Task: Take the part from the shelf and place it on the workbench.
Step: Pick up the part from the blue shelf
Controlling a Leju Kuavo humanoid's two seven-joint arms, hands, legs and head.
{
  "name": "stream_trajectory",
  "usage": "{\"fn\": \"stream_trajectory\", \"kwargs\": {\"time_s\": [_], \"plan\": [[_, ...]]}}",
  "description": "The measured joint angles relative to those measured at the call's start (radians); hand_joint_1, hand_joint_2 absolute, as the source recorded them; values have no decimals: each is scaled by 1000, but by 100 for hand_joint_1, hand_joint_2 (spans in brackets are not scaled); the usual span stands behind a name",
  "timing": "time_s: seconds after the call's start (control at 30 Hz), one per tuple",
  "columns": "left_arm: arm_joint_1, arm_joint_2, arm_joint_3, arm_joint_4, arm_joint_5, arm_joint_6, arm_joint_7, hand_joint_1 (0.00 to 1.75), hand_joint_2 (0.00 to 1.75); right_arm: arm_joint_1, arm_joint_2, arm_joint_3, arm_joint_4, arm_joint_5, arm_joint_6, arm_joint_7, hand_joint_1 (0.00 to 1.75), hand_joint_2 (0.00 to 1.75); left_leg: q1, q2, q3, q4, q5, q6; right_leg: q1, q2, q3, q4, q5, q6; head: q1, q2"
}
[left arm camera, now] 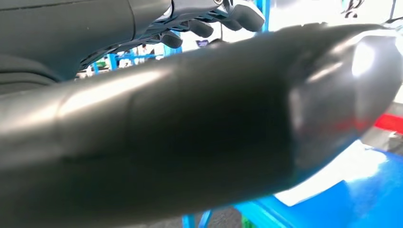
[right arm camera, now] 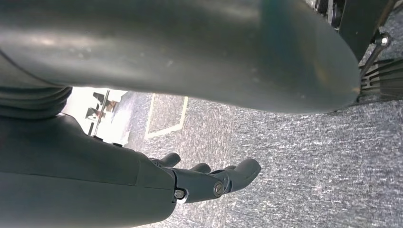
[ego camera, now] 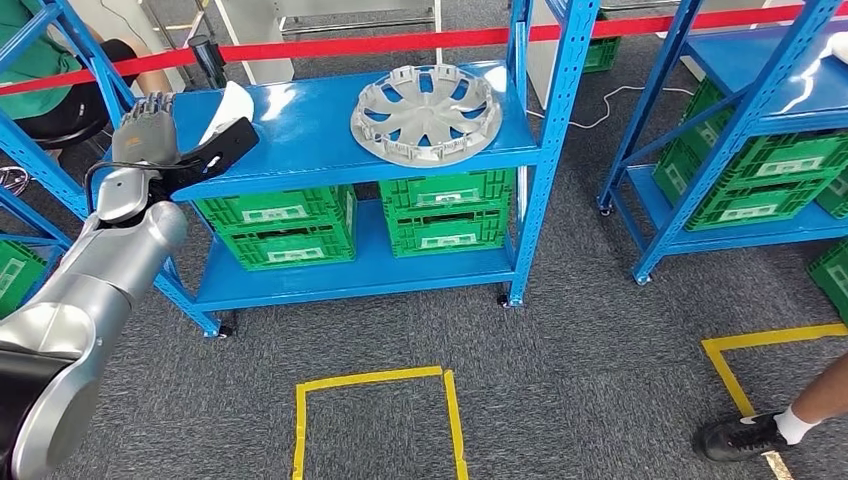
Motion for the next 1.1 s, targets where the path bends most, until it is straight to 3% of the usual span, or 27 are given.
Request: {"fn": "stream_trajectory", "kwargs": {"time_s": [0.03, 0.1, 0.13, 0.23, 0.3, 0.37, 0.43, 0.47, 0.5, 0.53, 0.6, 0.67, 0.83, 0.9, 0.97, 1.0, 1.03, 1.1], "plan": [[1, 0, 0, 0, 0, 0, 1, 0, 0, 0, 0, 0, 0, 0, 0, 0, 0, 0, -1, 0, 11, -33, 30, 5, 1, 0, 5, 0, -4, 0, 0, 0], [-1, 0, 0, -1, 0, 0, 1, 0, 0, 0, 0, 0, 0, 0, 0, 0, 0, 0, -6, 3, 72, -164, 102, 20, 3, -1, 17, -2, -12, 3, 1, 0], [-2, 0, 0, -1, 0, 0, 1, 0, 0, 0, 0, 0, 0, 0, 0, -1, 0, 0, -10, 5, 100, -220, 121, 27, 4, -1, 21, -3, -16, 7, 0, 0], [-6, -1, 0, -2, -3, 0, 0, 0, 0, -1, 0, 0, 0, 1, 0, -4, 0, 0, -19, 3, 129, -274, 119, 37, 4, -4, 28, -14, -19, 24, 0, 0], [-6, -3, 0, -4, -6, 0, 0, 0, 0, -1, 0, 0, 0, 1, 0, -1, 0, 0, -13, 0, 141, -287, 119, 45, 5, -6, 32, -13, -26, 36, 0, 0], [-8, -6, 0, -6, -6, 0, 0, 0, 0, -2, 0, 0, 0, 1, -1, 1, 0, 0, -7, 0, 156, -299, 118, 55, 7, -6, 0, 54, -57, 43, 3, 0], [-7, -10, 0, -5, -6, 0, 0, 0, 0, 0, 0, -1, 0, 1, -1, 0, 0, 0, -9, -1, 162, -299, 110, 63, 8, -5, -76, 185, -102, 46, 4, 0], [-4, -12, 0, -5, -6, 0, 0, 0, 0, 1, 0, -1, 0, 2, -2, 1, 0, 0, -10, -3, 164, -297, 106, 65, 8, -5, -111, 235, -111, 48, 4, 0], [-1, -13, 0, -4, -6, 0, 0, 0, 0, 2, 0, -1, 0, 2, -2, 2, 0, 0, -10, -5, 167, -294, 101, 65, 8, -5, -131, 251, -99, 48, 4, 0], [0, -15, 0, -4, -6, 0, 0, 0, 0, 2, 0, -1, 0, 2, -2, 3, 0, 0, -10, -8, 171, -290, 95, 64, 8, -5, -130, 227, -69, 48, 4, 0], [1, -16, 0, -4, -6, 0, 0, 0, 0, 2, -1, -1, 0, 2, -2, 3, 0, 0, -10, -11, 179, -280, 79, 56, 7, -4, -85, 104, 9, 46, 4, 0], [-1, -15, 0, -4, -6, 0, -1, 0, 0, 2, -1, -1, 0, 2, -2, -1, 0, 0, -13, -13, 180, -270, 66, 46, 8, -3, -45, 13, 40, 38, 4, 0], [-1, -14, 0, -6, -6, 1, -7, 0, 0, 0, 0, -2, 0, 0, -4, -5, 0, 0, -14, -11, 174, -249, 45, 19, 7, -4, -23, -11, 31, 8, 2, 0], [-3, -13, 0, -6, -6, 1, -8, 0, 0, 0, 0, -2, 0, 0, -5, -4, 0, 0, -11, -4, 127, -152, 3, 8, 4, -4, -10, -16, 25, -1, -3, 0], [2, -13, 0, -5, -6, 0, -8, 0, 0, 1, 0, -2, 0, 0, -6, -4, 0, 0, -7, -1, 50, -24, -35, 2, 4, -4, -1, -16, 17, -4, -4, 0], [6, -13, 0, -4, -6, 0, -8, 0, 0, 1, 0, -2, 0, 0, -7, -4, 0, 0, -5, 0, 24, 6, -30, 1, 4, -4, 5, -16, 12, -3, -4, 0], [9, -13, 0, -3, -6, 0, -8, 0, 0, 2, 0, -2, 0, 0, -8, -3, 0, 0, -4, 1, 18, -3, -5, 1, 4, -4, 11, -16, 7, -2, -4, 0], [10, -13, 0, -3, -7, 0, -8, 0, 0, 3, 0, -3, 0, 0, -10, -3, 0, 0, -4, 2, 59, -123, 82, 5, 3, -3, 28, -16, -4, 3, -4, 0]]}}
